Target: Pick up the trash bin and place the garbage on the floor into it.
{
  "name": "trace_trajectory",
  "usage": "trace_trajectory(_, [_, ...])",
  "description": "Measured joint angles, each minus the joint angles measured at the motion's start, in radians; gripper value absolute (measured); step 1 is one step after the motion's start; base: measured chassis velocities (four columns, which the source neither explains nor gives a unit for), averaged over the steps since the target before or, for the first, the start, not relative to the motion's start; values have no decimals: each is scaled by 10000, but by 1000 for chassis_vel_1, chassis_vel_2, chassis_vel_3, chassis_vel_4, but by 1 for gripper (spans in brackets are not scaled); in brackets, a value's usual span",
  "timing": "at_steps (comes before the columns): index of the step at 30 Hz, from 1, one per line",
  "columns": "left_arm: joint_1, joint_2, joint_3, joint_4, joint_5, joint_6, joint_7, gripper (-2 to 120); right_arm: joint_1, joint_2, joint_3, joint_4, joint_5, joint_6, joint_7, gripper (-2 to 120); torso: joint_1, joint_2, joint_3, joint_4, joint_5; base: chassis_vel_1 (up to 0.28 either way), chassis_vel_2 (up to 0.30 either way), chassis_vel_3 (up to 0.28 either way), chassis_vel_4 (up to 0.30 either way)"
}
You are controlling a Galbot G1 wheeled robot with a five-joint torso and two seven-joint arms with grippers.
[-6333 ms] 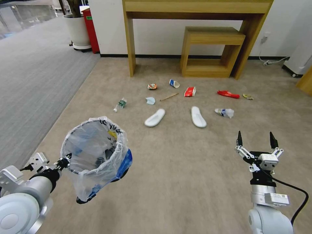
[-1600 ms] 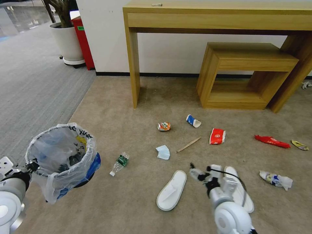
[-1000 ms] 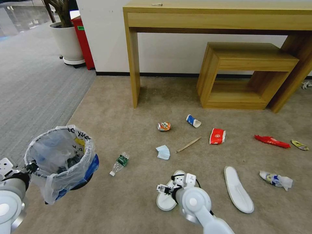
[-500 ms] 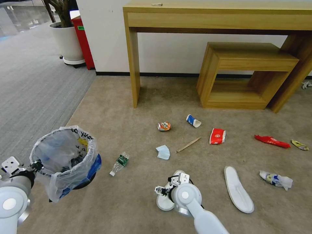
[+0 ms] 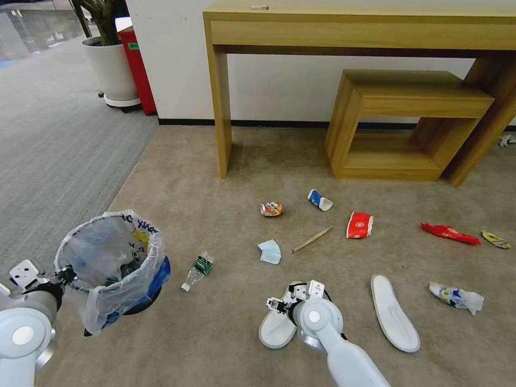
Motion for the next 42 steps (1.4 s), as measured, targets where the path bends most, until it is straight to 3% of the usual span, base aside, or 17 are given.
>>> trace_trajectory(4, [28, -11, -9, -40, 9, 0, 3, 2, 9, 35, 9, -199, -257, 27, -115, 99, 0, 0, 0, 0, 0, 0, 0, 0, 0])
trace_trajectory(9, [48, -48, 2, -86, 23, 0, 6, 2, -71, 19, 15, -366, -579, 29, -111, 89, 0, 0, 0, 0, 0, 0, 0, 0, 0])
trace_trajectory(25, [106, -98, 22, -228, 35, 0, 1, 2, -285, -24, 52, -554, -1057, 52, -407, 89, 0, 0, 0, 0, 0, 0, 0, 0, 0])
trace_trajectory(42, [140, -169, 74, -243, 117, 0, -3, 2, -378, -54, 57, -432, -1345, 180, -922, 25, 0, 0, 0, 0, 0, 0, 0, 0, 0])
